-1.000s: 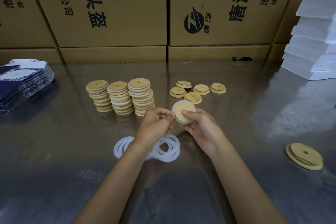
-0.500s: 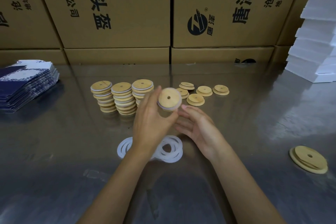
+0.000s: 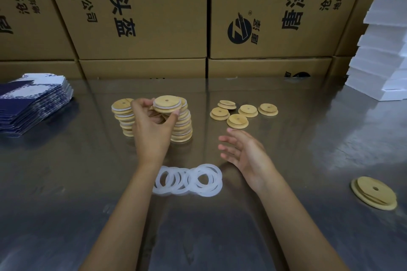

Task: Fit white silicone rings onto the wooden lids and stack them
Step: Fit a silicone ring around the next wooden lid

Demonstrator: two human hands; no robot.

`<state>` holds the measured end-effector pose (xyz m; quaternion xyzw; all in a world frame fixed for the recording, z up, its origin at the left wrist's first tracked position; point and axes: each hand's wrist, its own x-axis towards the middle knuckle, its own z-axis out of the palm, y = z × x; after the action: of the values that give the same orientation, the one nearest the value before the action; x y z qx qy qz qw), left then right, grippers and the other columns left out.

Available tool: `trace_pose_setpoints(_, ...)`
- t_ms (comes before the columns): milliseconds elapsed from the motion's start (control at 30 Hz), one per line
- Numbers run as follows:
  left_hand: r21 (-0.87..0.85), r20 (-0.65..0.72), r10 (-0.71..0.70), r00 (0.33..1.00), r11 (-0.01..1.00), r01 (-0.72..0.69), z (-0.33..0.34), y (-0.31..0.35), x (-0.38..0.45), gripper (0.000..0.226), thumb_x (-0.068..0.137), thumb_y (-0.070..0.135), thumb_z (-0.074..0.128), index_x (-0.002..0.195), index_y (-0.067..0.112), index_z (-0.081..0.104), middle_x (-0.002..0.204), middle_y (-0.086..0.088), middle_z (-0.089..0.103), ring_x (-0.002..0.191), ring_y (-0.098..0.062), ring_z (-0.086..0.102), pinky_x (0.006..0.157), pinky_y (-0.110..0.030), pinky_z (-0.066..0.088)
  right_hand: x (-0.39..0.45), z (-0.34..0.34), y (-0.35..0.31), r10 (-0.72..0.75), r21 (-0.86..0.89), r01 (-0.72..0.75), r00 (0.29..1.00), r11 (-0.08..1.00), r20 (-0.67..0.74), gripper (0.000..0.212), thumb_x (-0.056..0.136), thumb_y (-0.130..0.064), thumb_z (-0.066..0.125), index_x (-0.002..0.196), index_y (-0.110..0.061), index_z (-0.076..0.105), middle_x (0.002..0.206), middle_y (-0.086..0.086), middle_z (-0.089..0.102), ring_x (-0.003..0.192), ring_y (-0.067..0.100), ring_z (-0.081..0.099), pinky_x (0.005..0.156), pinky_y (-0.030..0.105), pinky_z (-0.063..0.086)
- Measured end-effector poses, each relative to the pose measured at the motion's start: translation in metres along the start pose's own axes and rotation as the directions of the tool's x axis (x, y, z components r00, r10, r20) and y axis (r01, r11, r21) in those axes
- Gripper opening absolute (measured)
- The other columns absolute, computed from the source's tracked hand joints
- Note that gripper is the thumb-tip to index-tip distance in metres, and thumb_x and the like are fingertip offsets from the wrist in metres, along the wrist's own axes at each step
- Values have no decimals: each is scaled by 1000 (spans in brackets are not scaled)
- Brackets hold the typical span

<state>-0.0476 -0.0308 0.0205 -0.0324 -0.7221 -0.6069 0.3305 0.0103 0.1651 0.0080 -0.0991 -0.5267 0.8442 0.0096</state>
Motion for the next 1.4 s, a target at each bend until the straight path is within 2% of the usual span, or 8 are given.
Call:
trace_pose_setpoints(233, 81, -40, 77, 996, 994, -73, 3, -6, 0, 39, 75, 27, 83, 77, 12, 47, 91, 25, 62, 103, 6, 61, 71, -2, 38, 0, -1, -1, 3, -3, -3, 1000, 1000, 6, 15, 91, -20, 70, 105, -15, 67, 90, 5, 75, 74, 18, 67, 68, 29, 56)
trace_pose_setpoints(333, 104, -26, 112, 993, 989, -109, 4, -7, 1, 30, 77, 24, 81, 77, 11, 54, 110, 9, 65, 117, 7, 53, 78, 2, 34, 0, -2, -1, 9, -11, -9, 1000, 1000, 16, 14, 91, -21, 69, 104, -15, 67, 90, 6, 75, 74, 18, 67, 68, 29, 55)
trace_pose_setpoints(533, 162, 37, 173, 984, 971, -177, 3, -4, -1, 21, 82, 27, 76, 84, 17, 58, 105, 40, 53, 122, -15, 56, 98, -35, 46, 0, -3, -2, 18, -13, -18, 1000, 1000, 18, 15, 91, -21, 69, 105, -15, 67, 90, 6, 74, 73, 18, 66, 69, 30, 54)
trace_pose_setpoints(700, 239, 74, 159, 985, 956, -172, 4, -3, -3, 17, 87, 26, 70, 100, 16, 65, 133, -1, 56, 129, -15, 48, 106, -38, 40, 0, -3, -3, 16, -17, -16, 1000, 1000, -16, 12, 93, -19, 67, 103, -12, 65, 89, 8, 73, 71, 20, 67, 70, 30, 55)
trace_pose_setpoints(867, 303, 22, 264, 964, 917, -258, 6, 9, -16, 7, 89, 16, 61, 95, 15, 64, 117, 2, 54, 119, -19, 47, 97, -27, 38, 8, -7, -2, -153, -264, 99, 969, 959, -194, 6, 92, -15, 67, 96, -12, 66, 87, 6, 71, 69, 14, 64, 67, 26, 54)
trace_pose_setpoints(1133, 306, 462, 344, 817, 803, -511, 32, 16, -52, 9, 90, 17, 53, 95, 18, 61, 97, 9, 56, 96, -11, 51, 81, -26, 42, 20, -27, 17, -396, -983, 53, 918, 174, -21, 43, 92, -38, 58, 131, -19, 52, 135, 1, 53, 140, 21, 33, 113, 38, 24)
trace_pose_setpoints(1300, 361, 770, 68, 634, 773, -521, 37, -2, -59, 16, 93, 21, 54, 103, 18, 65, 104, 5, 58, 99, -15, 50, 87, -31, 41, 21, -24, 23, -303, -999, 31, 952, -35, 40, 53, 99, -43, 40, 148, -24, 38, 163, 4, 29, 153, 21, 15, 122, 45, 8)
trace_pose_setpoints(1400, 349, 758, 64, 649, 802, -485, 37, -1, -57, 13, 93, 20, 54, 97, 17, 66, 97, 7, 57, 94, -15, 50, 84, -31, 41, 23, -20, 22, -270, -992, 3, 962, -125, 37, 55, 101, -46, 31, 153, -28, 34, 162, 7, 27, 152, 23, 16, 121, 47, 11)
